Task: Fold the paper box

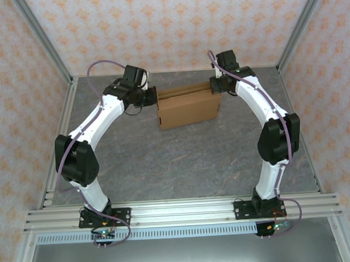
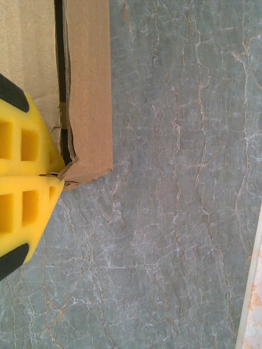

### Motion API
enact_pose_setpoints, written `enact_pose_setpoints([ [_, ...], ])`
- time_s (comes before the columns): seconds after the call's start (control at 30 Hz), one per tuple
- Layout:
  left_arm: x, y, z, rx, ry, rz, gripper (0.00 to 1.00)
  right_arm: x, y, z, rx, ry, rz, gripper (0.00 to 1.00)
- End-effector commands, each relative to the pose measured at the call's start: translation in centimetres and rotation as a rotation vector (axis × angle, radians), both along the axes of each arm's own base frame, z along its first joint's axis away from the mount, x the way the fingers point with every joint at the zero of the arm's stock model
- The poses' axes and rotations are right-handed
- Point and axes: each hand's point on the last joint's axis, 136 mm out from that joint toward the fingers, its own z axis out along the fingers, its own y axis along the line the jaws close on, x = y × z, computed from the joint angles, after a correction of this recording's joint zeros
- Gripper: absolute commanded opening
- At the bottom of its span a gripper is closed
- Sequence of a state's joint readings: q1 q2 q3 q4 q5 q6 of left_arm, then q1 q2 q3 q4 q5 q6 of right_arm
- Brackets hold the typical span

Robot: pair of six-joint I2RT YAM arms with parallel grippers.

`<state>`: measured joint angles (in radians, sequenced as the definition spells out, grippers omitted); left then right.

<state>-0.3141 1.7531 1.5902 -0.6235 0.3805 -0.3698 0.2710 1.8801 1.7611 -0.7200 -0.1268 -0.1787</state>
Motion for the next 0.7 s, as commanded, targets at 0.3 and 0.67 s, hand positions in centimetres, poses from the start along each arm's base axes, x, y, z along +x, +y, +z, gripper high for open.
enact_pose_setpoints([
  [0.3,0.15,-0.46,1.62,-0.146,0.051,-0.012,0.0,-3.37,-0.11,-4.33,-0.041,0.184,0.005,0.02],
  [0.67,0.47,-0.45,1.76,-0.215,0.089,0.002,0.0,-3.49,-0.28,-4.53,-0.047,0.186,0.0,0.02],
])
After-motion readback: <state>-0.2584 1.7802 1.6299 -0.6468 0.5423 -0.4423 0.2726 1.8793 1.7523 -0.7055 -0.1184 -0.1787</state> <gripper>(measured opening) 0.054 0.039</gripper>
